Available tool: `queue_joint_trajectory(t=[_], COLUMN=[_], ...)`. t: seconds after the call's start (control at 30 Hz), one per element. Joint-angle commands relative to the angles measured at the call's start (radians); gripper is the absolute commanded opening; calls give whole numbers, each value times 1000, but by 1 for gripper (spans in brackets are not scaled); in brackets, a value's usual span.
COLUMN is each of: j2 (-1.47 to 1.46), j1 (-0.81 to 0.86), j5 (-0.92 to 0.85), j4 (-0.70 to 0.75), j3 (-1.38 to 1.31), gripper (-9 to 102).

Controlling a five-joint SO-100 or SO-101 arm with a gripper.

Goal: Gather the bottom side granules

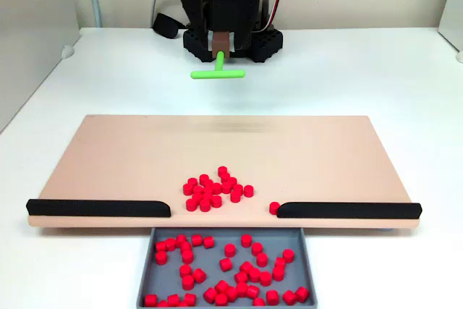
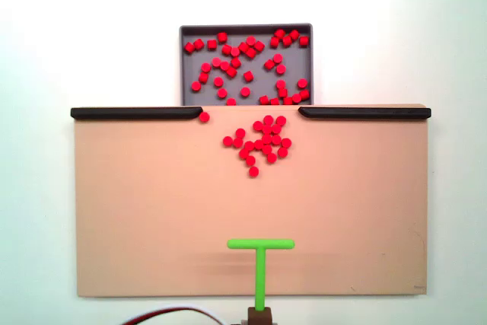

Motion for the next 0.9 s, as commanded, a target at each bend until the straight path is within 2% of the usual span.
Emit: queue_joint_trajectory(t=[0.0,0.87], j2=[44,41], j1=[6,-5], j5=[-3,-3], j4=[-6,-6], j3=[-23,-21], gripper=[0,0])
